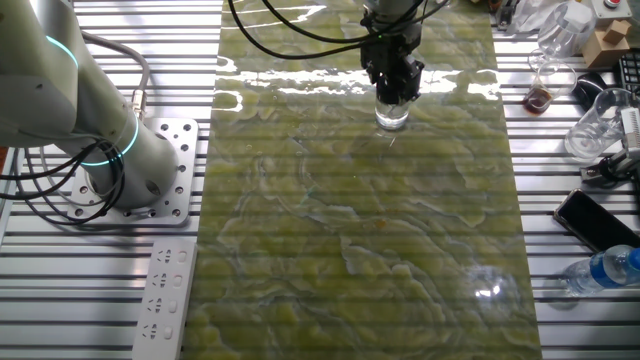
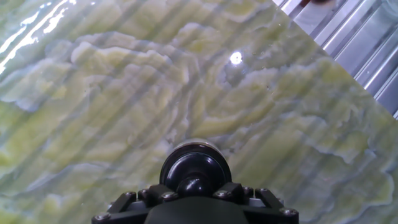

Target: Unscrew the lid from the jar

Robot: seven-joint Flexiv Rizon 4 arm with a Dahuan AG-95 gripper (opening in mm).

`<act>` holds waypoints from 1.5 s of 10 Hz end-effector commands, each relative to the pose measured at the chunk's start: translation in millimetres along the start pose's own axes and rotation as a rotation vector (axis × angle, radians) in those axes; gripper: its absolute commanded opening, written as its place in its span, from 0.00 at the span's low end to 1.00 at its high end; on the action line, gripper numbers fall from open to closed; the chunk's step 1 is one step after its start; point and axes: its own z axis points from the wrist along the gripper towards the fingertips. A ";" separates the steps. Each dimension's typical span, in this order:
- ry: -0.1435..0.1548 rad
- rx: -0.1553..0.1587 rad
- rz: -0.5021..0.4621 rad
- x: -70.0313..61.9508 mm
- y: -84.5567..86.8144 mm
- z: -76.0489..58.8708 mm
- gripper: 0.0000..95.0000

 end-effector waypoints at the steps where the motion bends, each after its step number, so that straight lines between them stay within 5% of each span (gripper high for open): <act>1: -0.002 -0.001 0.000 0.1 -0.1 0.2 0.80; 9: -0.011 -0.013 -0.011 -1.2 -1.1 -1.7 0.80; 15: 0.034 -0.053 0.034 -11.7 -7.4 -10.1 0.80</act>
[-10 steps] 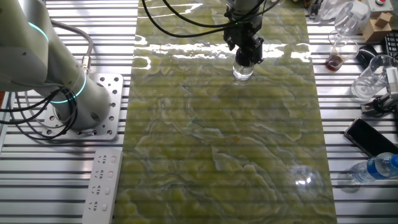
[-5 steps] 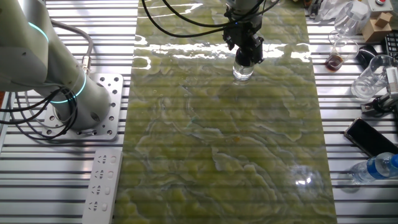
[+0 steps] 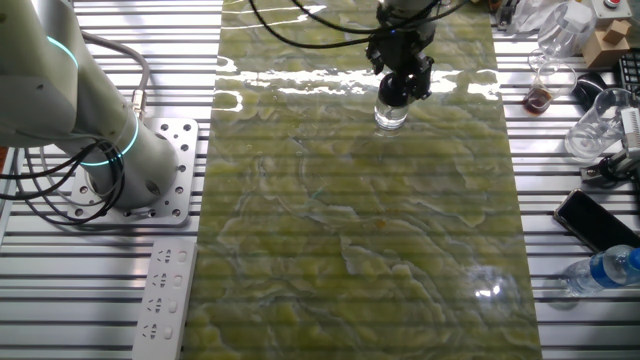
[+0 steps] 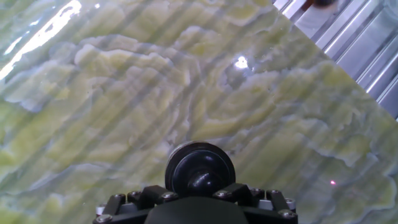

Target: Unscrew the lid from the jar

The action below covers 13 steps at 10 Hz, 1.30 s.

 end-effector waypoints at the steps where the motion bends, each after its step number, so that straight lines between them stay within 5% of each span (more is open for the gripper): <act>1: 0.004 0.002 0.003 -0.1 -0.2 -1.0 0.80; 4: 0.010 -0.004 0.014 -1.7 -0.9 0.4 0.80; 5: 0.013 -0.007 0.018 -2.1 -1.0 1.7 0.60; 13: 0.023 -0.016 0.014 -4.5 -1.9 2.9 0.60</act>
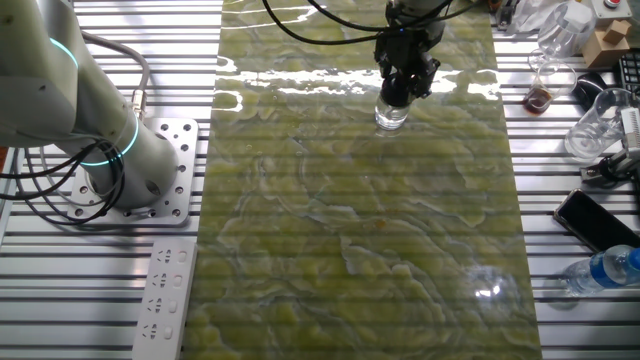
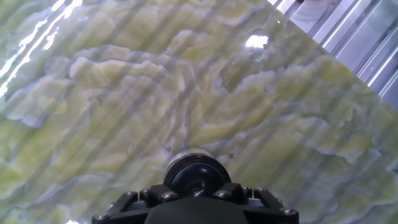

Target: Unscrew the lid from the jar

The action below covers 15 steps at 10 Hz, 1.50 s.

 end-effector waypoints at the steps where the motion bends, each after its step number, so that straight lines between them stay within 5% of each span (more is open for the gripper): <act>1: 0.000 -0.002 -0.001 0.1 -0.2 0.4 0.80; 3: -0.001 -0.004 -0.006 0.1 -0.1 1.2 0.80; 4: -0.001 -0.003 -0.007 0.2 -0.1 1.6 1.00; 5: -0.001 -0.002 -0.007 0.2 0.0 2.4 1.00; 6: -0.004 -0.003 -0.005 0.3 0.3 5.4 0.80; 12: 0.000 -0.003 0.001 0.4 0.5 6.4 0.80; 13: 0.003 -0.001 0.006 0.5 0.8 8.8 0.60; 15: 0.004 -0.001 0.010 0.6 1.0 10.4 0.60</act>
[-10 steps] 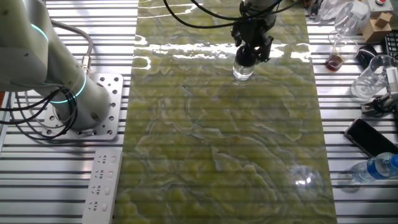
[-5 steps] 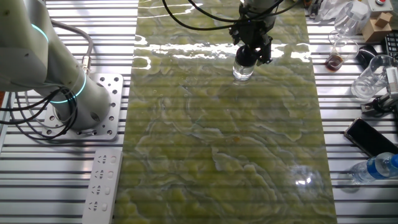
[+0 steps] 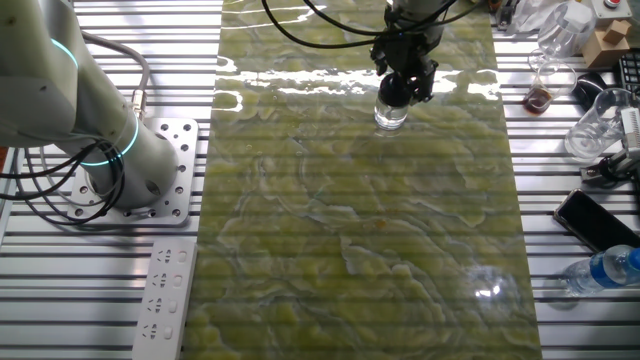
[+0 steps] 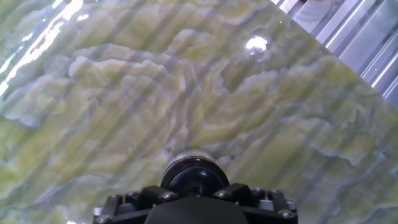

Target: Unscrew the lid from the jar

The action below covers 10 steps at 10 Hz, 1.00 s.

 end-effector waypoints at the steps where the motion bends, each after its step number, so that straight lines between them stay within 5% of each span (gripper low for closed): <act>1: 0.003 -0.003 0.000 0.7 0.1 -1.4 0.60; 2: 0.004 -0.003 -0.002 0.6 0.2 -1.7 0.40; 5: 0.004 -0.003 -0.049 0.7 0.3 -1.3 0.40; 10: 0.012 0.005 -0.280 0.8 0.3 -1.3 0.40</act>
